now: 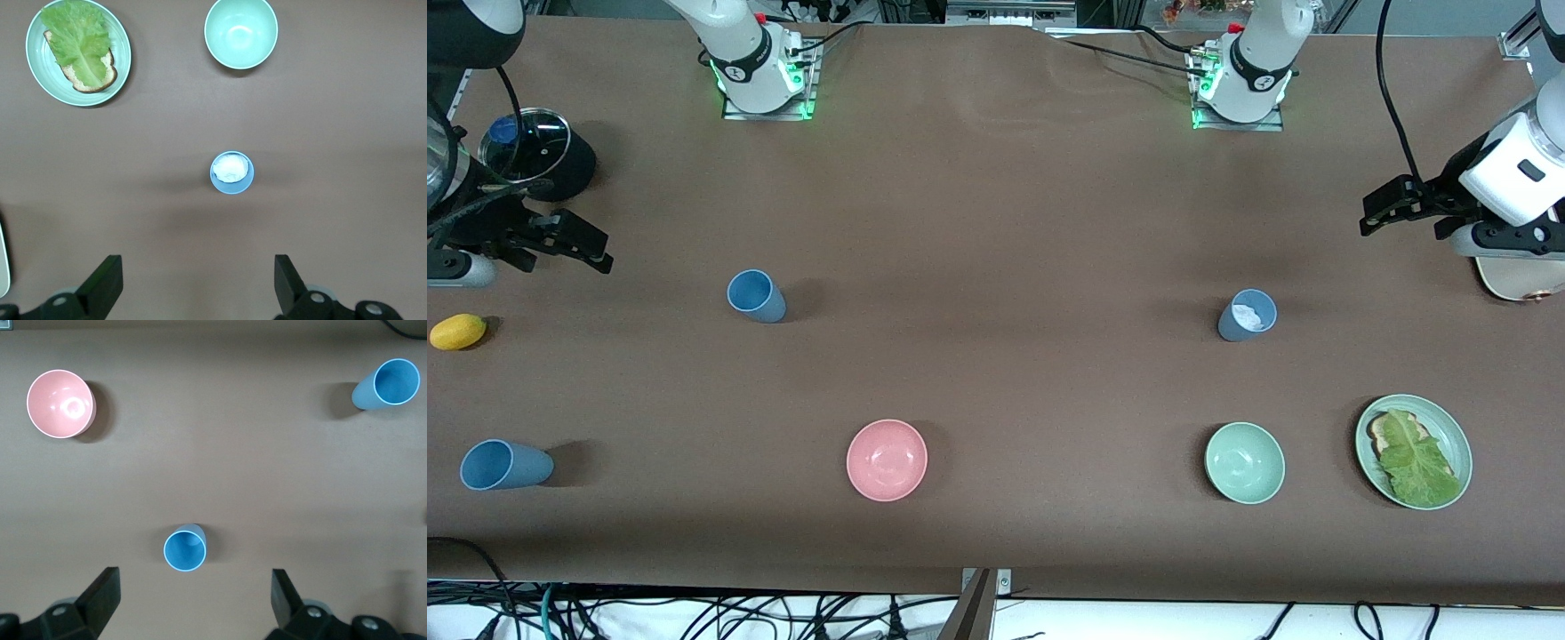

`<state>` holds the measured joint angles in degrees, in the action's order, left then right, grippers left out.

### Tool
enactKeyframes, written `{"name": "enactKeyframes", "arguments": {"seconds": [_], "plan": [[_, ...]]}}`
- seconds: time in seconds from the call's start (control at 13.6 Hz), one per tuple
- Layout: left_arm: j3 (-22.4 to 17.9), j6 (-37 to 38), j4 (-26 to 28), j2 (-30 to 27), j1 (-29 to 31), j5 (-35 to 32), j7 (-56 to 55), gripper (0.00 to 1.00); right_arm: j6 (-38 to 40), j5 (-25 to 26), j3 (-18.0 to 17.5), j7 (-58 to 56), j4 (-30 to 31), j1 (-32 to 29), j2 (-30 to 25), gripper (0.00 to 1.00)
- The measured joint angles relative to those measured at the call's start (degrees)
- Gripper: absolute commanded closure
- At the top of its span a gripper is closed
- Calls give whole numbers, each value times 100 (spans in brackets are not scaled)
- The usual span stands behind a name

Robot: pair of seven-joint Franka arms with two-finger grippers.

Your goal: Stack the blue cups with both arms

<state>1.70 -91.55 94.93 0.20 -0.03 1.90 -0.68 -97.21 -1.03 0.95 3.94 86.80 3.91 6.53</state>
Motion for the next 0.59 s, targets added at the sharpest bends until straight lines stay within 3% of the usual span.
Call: {"name": "enactKeyframes", "arguments": {"seconds": [0.59], "plan": [[0,0,0,0,0,0,0,0,-126,7,0,0,0,0,0,0]]}}
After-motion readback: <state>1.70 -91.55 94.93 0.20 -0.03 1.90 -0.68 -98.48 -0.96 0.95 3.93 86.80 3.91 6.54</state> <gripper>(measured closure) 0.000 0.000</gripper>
